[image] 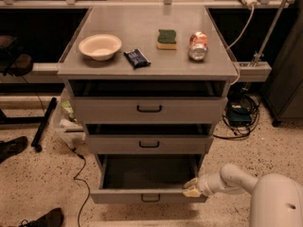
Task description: Open bottom drawer
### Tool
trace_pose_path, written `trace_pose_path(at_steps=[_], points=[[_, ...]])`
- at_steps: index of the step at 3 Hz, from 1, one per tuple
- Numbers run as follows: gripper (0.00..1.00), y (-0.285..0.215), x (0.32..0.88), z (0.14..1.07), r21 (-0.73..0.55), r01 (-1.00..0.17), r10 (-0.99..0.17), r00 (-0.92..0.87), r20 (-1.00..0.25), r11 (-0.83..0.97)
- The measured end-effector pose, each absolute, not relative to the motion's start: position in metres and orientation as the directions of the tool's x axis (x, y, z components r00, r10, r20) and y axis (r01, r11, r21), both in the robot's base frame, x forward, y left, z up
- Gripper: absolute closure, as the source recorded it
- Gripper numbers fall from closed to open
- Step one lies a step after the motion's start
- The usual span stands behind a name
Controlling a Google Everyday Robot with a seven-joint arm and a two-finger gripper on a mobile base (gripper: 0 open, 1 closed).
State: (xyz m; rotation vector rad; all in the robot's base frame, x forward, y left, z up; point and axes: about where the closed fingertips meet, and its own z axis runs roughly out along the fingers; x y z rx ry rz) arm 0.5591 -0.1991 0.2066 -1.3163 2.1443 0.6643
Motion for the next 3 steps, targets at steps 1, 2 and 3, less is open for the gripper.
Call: trace_pose_path(at_steps=[1, 2, 3], points=[[0.81, -0.1991, 0.5591, 0.2065, 0.131, -0.906, -0.643, -0.383, -0.663, 0.403], [0.58, -0.1991, 0.5591, 0.2065, 0.131, -0.906, -0.643, -0.383, -0.663, 0.403], [0.34, -0.1972, 0.5561, 0.2059, 0.14, -0.906, -0.65, -0.387, -0.654, 0.399]])
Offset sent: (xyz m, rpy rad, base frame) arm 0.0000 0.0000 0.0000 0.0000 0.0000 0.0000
